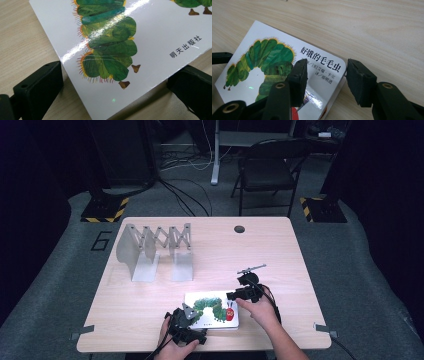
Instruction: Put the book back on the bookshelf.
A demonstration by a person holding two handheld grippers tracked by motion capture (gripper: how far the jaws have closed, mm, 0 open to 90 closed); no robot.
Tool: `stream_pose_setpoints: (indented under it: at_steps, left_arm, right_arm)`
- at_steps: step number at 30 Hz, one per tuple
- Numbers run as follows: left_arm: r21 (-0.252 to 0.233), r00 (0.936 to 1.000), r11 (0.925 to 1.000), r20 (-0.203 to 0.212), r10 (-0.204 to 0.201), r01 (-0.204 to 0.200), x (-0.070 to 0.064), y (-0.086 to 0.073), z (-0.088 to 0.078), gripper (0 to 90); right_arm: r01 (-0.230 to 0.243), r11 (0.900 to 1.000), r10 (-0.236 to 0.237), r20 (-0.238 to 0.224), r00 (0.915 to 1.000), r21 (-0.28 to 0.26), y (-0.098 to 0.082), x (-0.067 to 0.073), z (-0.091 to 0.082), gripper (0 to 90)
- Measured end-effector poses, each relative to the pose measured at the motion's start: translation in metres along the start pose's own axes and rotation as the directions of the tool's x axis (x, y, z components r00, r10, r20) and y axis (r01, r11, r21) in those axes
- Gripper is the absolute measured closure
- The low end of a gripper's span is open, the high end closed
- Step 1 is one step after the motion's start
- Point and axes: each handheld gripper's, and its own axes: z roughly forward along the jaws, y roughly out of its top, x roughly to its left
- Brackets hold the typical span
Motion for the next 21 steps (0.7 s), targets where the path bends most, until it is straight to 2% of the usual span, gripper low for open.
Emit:
stream_pose_setpoints:
  at_steps: [5,7,8,11,12,15,17,21]
  left_arm:
    - [0.0,1.0,1.0,0.0,0.004,-0.004,0.0,0.0,0.0,0.3]
    - [0.0,1.0,1.0,0.001,-0.003,0.003,0.0,0.0,0.0,0.3]
    - [0.001,1.0,1.0,0.001,-0.001,0.001,0.0,0.0,0.0,0.3]
    - [-0.002,1.0,1.0,-0.001,-0.001,0.001,0.0,0.0,0.0,0.4]
    - [-0.002,1.0,1.0,-0.002,0.001,-0.001,0.0,0.0,0.0,0.5]
    - [-0.012,1.0,0.9999,-0.005,0.006,-0.006,0.0,-0.001,0.0,0.5]
    - [-0.012,1.0,0.9999,-0.005,0.005,-0.005,0.0,-0.001,0.0,0.5]
    - [-0.007,1.0,1.0,-0.006,0.007,-0.007,0.0,-0.001,-0.001,0.6]
  right_arm:
    - [0.001,1.0,-0.001,0.012,0.9999,0.008,0.0,0.0,0.003,51.7]
    - [-0.012,1.0,0.012,0.003,0.9999,0.009,-0.001,-0.001,0.004,51.6]
    - [-0.041,0.999,0.041,-0.007,0.9991,0.011,-0.001,-0.002,0.004,51.5]
    - [-0.034,0.999,0.034,-0.015,0.9993,0.009,-0.002,-0.006,0.006,51.5]
    - [-0.05,0.999,0.05,-0.022,0.9985,0.013,-0.002,-0.006,0.006,51.5]
    - [-0.033,0.999,0.033,-0.021,0.9992,0.012,-0.002,-0.008,0.008,51.2]
    - [-0.053,0.998,0.053,-0.023,0.9983,0.017,-0.002,-0.007,0.009,51.1]
    - [-0.062,0.998,0.063,-0.039,0.9972,0.024,-0.003,-0.011,0.011,50.7]
